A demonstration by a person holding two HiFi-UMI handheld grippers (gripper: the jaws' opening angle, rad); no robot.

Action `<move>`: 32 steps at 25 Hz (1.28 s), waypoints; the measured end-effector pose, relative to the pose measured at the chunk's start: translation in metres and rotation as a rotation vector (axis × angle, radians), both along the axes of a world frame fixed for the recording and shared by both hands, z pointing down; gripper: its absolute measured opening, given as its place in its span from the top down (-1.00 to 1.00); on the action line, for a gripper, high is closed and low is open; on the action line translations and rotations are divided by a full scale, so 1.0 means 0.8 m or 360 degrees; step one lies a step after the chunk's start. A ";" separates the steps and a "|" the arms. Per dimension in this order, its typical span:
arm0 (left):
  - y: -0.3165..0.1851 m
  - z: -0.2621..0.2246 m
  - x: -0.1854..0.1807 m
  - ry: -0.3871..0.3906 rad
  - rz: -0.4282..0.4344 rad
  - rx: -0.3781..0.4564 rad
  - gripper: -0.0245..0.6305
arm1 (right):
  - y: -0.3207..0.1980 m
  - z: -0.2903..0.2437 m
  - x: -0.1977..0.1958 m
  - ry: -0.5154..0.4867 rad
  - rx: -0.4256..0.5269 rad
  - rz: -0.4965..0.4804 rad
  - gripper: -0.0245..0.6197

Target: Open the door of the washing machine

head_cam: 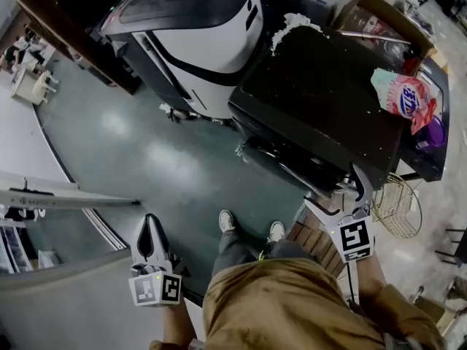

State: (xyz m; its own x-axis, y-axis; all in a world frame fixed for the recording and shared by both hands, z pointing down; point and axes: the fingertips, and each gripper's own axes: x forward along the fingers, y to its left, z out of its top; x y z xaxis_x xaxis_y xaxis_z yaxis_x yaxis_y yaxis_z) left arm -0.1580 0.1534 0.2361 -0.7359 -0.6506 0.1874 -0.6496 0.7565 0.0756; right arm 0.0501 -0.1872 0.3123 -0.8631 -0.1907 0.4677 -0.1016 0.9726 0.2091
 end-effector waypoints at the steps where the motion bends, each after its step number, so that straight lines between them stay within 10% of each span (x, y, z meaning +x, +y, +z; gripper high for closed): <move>1: -0.017 0.004 -0.010 0.0012 0.0072 0.0000 0.74 | -0.002 0.002 0.006 0.0019 0.0005 0.0057 -0.76; 19: -0.207 0.095 -0.094 0.0205 0.1239 -0.0023 0.74 | 0.022 0.192 0.069 0.0434 -0.0100 0.0860 -0.76; 32: -0.230 0.136 -0.037 0.0174 0.1411 -0.0169 0.74 | -0.009 0.340 0.124 0.0706 -0.0262 0.0909 -0.75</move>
State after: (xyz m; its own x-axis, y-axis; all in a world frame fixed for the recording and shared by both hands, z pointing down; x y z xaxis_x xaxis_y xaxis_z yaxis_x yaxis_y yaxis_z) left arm -0.1878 -0.0305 0.3453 0.0534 -0.9465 0.3184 -0.9915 -0.0125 0.1294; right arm 0.1494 -0.1943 0.5840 -0.3735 -0.4509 0.8107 -0.5412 0.8157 0.2043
